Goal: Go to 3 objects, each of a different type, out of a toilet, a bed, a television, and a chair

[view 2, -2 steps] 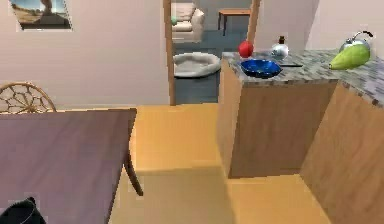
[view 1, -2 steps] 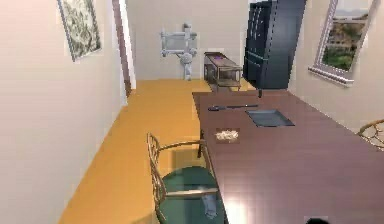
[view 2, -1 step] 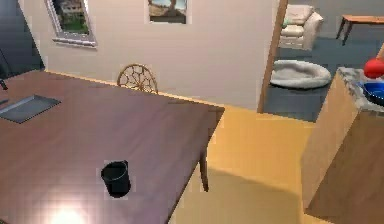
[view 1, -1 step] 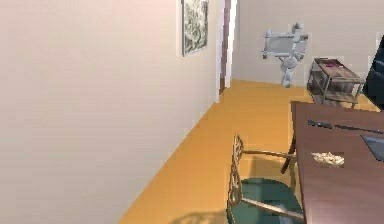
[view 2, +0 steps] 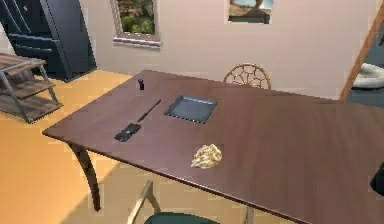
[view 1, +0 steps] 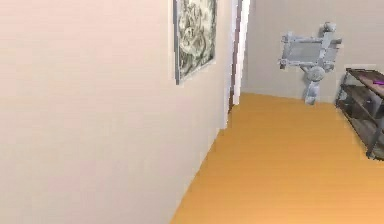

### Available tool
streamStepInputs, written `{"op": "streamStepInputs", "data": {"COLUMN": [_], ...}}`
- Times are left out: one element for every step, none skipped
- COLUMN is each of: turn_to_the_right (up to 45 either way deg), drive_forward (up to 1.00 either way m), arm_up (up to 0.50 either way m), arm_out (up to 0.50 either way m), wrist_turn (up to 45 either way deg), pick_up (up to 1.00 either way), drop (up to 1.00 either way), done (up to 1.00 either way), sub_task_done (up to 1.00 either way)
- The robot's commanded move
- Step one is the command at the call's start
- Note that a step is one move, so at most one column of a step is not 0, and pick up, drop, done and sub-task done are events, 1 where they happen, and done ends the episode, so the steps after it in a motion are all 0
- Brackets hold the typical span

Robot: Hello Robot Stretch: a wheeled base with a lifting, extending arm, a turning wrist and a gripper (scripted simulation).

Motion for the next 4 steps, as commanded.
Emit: {"op": "streamStepInputs", "data": {"turn_to_the_right": [0.0,42.0,3.0,0.0], "drive_forward": [0.45,0.0,0.0,1.0], "arm_up": [0.0,0.0,0.0,0.0], "arm_out": [0.0,0.0,0.0,0.0], "wrist_turn": [0.0,0.0,0.0,0.0], "pick_up": [0.0,0.0,0.0,0.0], "drop": [0.0,0.0,0.0,0.0], "done": [0.0,0.0,0.0,0.0], "sub_task_done": [0.0,0.0,0.0,0.0]}}
